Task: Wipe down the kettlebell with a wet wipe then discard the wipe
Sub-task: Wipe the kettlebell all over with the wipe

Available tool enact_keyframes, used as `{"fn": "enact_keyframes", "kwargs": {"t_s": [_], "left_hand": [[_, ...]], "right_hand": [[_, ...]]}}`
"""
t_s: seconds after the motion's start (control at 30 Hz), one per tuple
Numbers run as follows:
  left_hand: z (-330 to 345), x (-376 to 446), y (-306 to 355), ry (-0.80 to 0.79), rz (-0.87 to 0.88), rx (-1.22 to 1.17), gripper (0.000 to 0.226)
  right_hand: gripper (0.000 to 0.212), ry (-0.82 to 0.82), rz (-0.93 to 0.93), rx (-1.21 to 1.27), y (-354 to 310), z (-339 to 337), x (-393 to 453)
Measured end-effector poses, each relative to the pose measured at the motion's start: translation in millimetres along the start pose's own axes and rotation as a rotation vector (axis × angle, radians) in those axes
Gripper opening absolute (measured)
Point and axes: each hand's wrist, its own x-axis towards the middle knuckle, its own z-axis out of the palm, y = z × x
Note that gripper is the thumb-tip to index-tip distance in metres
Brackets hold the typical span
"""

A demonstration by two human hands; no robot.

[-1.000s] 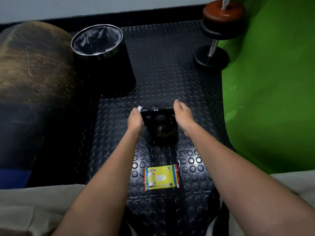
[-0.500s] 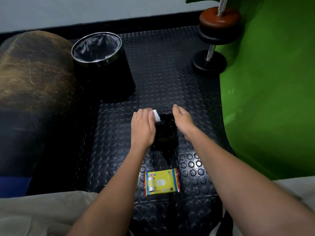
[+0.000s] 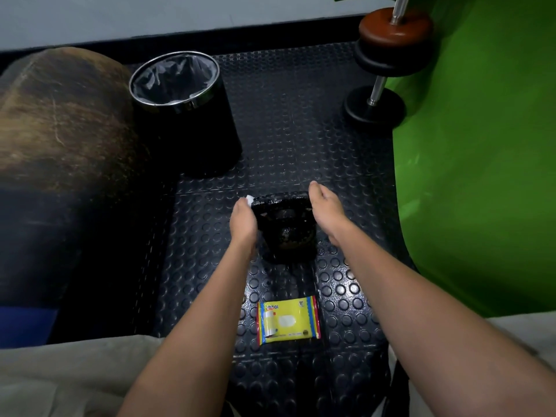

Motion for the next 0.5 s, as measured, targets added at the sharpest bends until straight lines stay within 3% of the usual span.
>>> {"fn": "enact_keyframes", "kwargs": {"t_s": [0.17,0.23,0.4,0.5], "left_hand": [[9,-19,6,0.11,0.685,0.651,0.039],[14,-16,-2,0.132,0.883,0.837,0.038],[12,-17,-20,0.153,0.997,0.792,0.04],[6,-14,-26,0.169,0.835,0.496,0.035]], "right_hand": [[0.054,0.01,0.007,-0.025,2,-4,-3],[0.054,0.026,0.01,-0.029,1,-3,-4],[0.05,0.004,0.0,-0.017,1,-2,-3],[0.051,-0.006,-0.012,-0.035,0,-1,-1]]}}
